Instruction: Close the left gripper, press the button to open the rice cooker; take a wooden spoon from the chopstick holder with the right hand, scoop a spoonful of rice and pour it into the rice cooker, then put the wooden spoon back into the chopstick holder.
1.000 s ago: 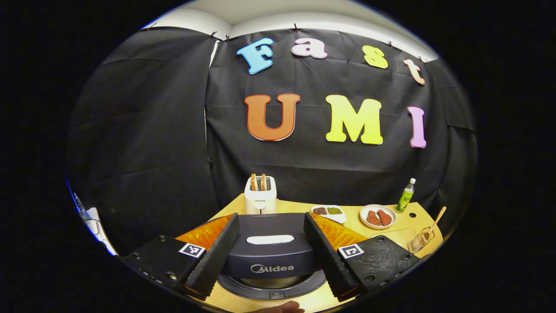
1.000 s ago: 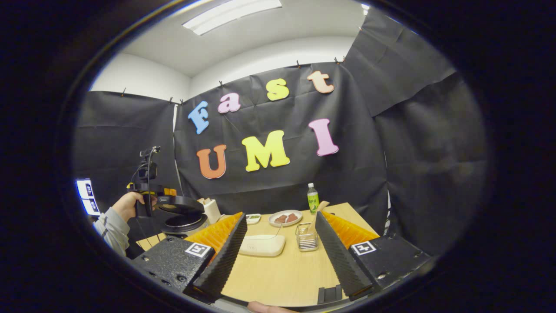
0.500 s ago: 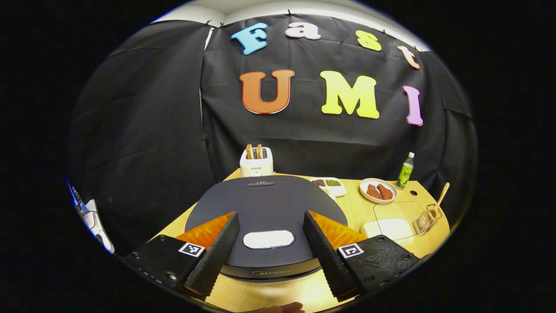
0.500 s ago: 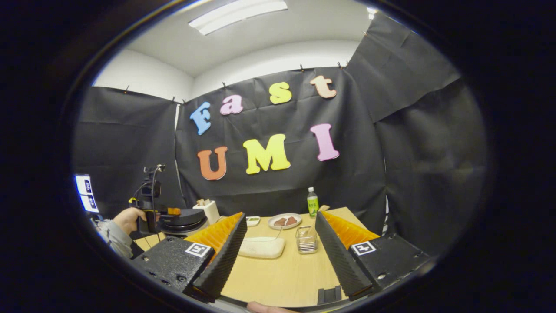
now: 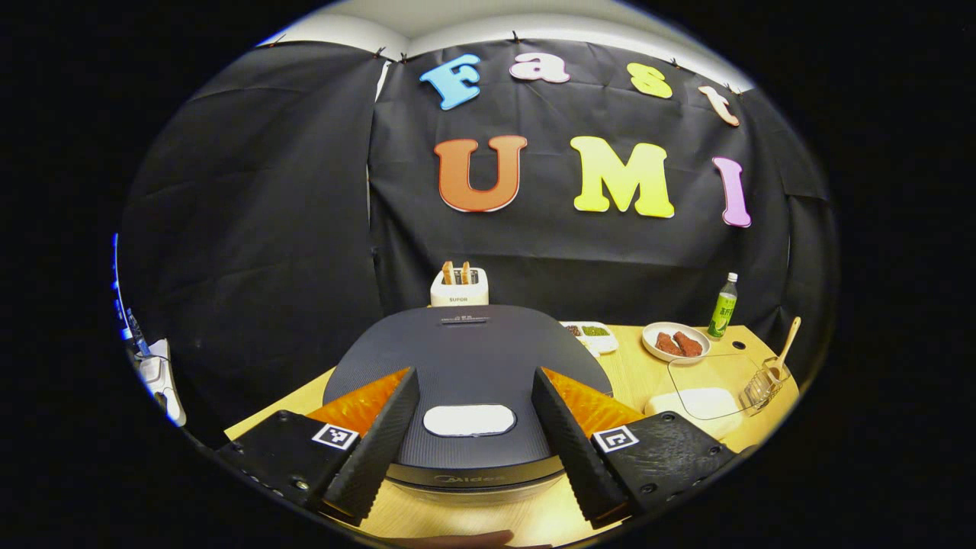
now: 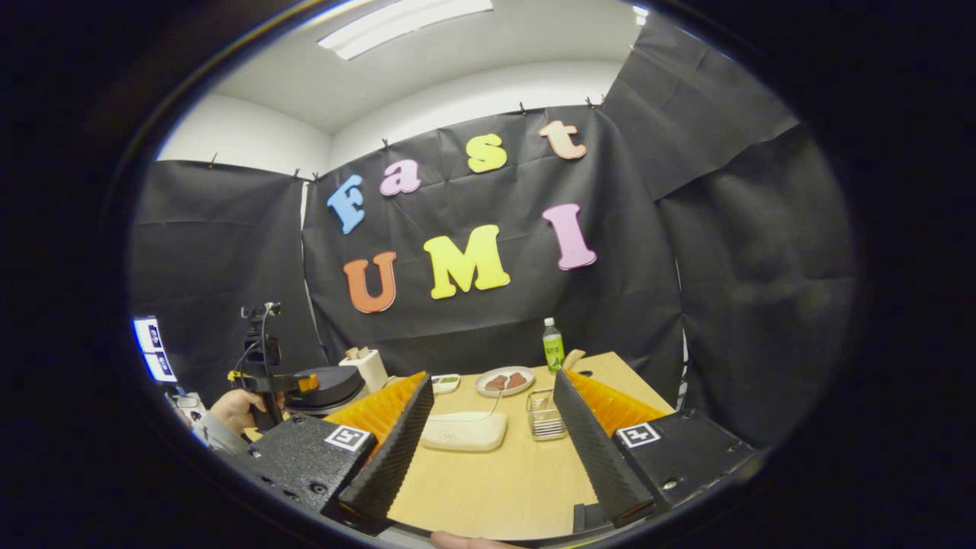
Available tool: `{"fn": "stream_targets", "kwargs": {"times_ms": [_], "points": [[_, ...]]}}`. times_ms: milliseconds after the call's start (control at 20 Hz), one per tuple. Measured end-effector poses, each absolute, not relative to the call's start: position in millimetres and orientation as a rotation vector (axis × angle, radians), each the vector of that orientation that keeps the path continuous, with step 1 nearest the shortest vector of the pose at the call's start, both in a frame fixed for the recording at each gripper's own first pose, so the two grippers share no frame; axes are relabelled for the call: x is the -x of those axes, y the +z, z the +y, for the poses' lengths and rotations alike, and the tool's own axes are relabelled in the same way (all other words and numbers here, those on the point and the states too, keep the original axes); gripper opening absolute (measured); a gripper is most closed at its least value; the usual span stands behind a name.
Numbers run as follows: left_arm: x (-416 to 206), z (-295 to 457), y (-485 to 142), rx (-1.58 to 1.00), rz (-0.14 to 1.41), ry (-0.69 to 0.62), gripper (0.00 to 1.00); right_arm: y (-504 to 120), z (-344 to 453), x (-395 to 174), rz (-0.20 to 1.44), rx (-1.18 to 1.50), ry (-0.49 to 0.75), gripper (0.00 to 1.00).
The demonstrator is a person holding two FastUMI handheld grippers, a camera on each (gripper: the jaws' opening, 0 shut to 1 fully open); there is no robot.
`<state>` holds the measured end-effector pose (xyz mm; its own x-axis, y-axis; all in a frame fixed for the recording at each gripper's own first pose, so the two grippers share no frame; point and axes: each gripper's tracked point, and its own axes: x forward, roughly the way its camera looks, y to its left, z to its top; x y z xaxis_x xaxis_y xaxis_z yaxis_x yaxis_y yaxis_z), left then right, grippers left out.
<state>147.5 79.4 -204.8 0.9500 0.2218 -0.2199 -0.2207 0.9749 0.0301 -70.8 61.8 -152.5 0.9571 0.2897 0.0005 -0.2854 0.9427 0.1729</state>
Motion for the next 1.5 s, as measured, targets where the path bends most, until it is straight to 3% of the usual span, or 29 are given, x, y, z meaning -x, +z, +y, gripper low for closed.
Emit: {"fn": "stream_targets", "kwargs": {"times_ms": [300, 350, 400, 500, 950, 1500], "points": [[-148.0, 79.4, -205.6, 0.004, 0.106, 0.239, 0.97, -153.4, 75.3, 75.6, 0.008, -0.16, 0.312, 1.0], [-146.7, 79.2, -207.6, -0.009, 0.098, 0.24, 0.96, -153.2, 77.8, 75.8, 0.001, -0.156, 0.318, 1.0], [-146.7, 80.0, -209.8, -0.021, 0.09, 0.238, 0.86, -151.5, 79.4, 77.8, -0.006, -0.155, 0.324, 1.0], [-146.7, 79.0, -212.0, -0.014, 0.098, 0.23, 0.95, -151.3, 83.1, 82.2, -0.014, -0.151, 0.333, 1.0], [-126.0, 66.3, -203.7, -0.032, 0.173, 0.242, 0.94, -156.0, 73.5, 78.5, 0.003, -0.138, 0.316, 0.97], [-41.9, 34.7, -94.5, 0.002, 0.01, 0.208, 0.93, -162.6, 37.3, 73.6, 0.025, -0.159, 0.243, 0.97]]}}
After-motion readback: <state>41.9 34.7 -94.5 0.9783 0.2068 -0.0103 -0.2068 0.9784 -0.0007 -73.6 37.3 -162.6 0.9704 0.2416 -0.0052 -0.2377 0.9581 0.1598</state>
